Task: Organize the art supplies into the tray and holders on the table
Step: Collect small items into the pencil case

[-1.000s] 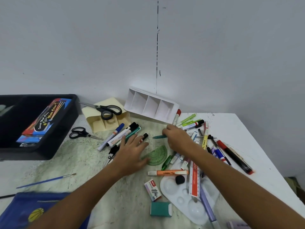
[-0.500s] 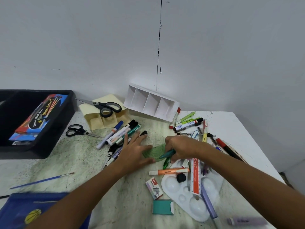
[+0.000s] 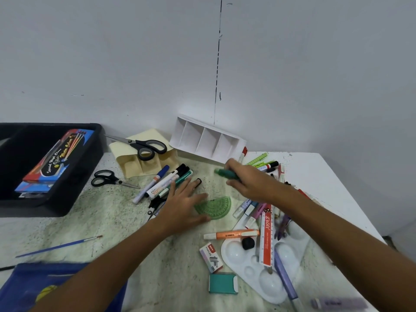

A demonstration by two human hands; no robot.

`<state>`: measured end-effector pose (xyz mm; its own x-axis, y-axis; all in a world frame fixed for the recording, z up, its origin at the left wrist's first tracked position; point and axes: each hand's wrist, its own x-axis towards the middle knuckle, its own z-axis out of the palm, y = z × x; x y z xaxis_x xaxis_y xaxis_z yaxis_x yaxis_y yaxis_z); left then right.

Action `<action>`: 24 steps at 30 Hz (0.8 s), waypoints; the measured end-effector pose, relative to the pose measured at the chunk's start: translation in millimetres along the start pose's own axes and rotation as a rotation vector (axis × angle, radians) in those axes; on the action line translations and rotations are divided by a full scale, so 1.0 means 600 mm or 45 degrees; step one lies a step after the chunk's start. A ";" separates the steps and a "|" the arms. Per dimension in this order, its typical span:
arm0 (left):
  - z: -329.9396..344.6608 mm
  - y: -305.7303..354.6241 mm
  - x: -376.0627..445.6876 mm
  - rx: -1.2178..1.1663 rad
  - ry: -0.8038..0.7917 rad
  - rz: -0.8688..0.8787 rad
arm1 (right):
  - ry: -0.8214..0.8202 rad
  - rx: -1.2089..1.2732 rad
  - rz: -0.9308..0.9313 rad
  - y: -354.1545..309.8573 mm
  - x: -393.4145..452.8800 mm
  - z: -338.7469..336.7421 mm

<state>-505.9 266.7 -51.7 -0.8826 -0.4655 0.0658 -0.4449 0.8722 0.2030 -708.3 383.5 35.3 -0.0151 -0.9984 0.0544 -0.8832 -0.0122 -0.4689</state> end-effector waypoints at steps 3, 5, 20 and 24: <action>0.000 -0.025 -0.010 0.164 -0.039 0.039 | -0.211 -0.251 0.013 0.000 0.008 0.034; 0.000 -0.044 -0.016 0.254 -0.085 0.040 | -0.337 -0.341 0.039 -0.002 0.014 0.060; 0.013 -0.069 -0.023 0.316 -0.064 0.097 | -0.419 -0.350 0.280 -0.031 0.050 0.074; 0.014 -0.070 -0.023 0.318 -0.048 0.107 | -0.338 -0.405 0.197 -0.041 0.049 0.058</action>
<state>-476.3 237.8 -69.6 -0.9211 -0.3878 0.0351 -0.3892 0.9198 -0.0495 -670.9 352.3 17.6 -0.0742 -0.9671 -0.2432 -0.9809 0.1147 -0.1568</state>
